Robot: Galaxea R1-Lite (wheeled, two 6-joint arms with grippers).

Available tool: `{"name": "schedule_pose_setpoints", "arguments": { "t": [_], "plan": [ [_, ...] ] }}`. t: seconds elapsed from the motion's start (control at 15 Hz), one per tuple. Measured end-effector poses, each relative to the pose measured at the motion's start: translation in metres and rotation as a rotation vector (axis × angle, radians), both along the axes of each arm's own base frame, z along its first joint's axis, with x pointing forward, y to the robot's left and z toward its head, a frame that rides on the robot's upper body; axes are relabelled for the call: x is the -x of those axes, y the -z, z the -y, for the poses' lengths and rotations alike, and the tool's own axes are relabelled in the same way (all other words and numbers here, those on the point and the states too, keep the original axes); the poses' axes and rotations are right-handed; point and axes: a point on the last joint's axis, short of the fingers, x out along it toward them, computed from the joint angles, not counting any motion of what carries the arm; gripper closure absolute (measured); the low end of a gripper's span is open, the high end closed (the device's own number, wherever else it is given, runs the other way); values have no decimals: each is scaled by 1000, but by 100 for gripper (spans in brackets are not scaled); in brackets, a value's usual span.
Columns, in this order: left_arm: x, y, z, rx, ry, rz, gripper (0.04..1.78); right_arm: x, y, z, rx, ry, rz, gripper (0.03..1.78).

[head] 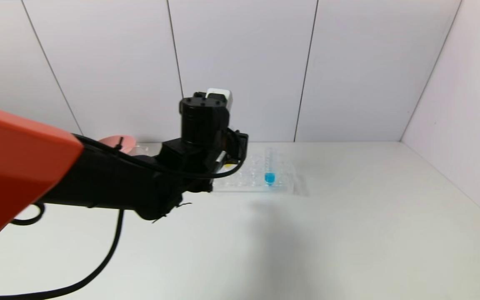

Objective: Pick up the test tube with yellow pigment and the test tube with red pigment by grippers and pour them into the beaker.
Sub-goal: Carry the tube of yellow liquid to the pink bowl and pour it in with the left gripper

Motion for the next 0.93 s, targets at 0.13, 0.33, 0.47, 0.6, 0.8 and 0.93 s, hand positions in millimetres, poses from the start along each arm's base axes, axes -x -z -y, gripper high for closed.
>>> {"name": "schedule_pose_setpoints", "arguments": {
  "t": [0.13,0.33,0.47,0.6,0.8,0.93],
  "plan": [
    [10,-6,-53,5,72,-29,136,0,0,0,0,0,0,10],
    [31,-15,-132,39,174,-49,136,0,0,0,0,0,0,10],
    [48,-20,-180,61,214,-54,136,0,0,0,0,0,0,10],
    [65,-22,-225,63,224,-52,136,0,0,0,0,0,0,10],
    [90,-21,-282,49,224,-45,136,0,0,0,0,0,0,10],
    [96,-19,-305,29,246,-33,136,0,0,0,0,0,0,10]
  ]
}}
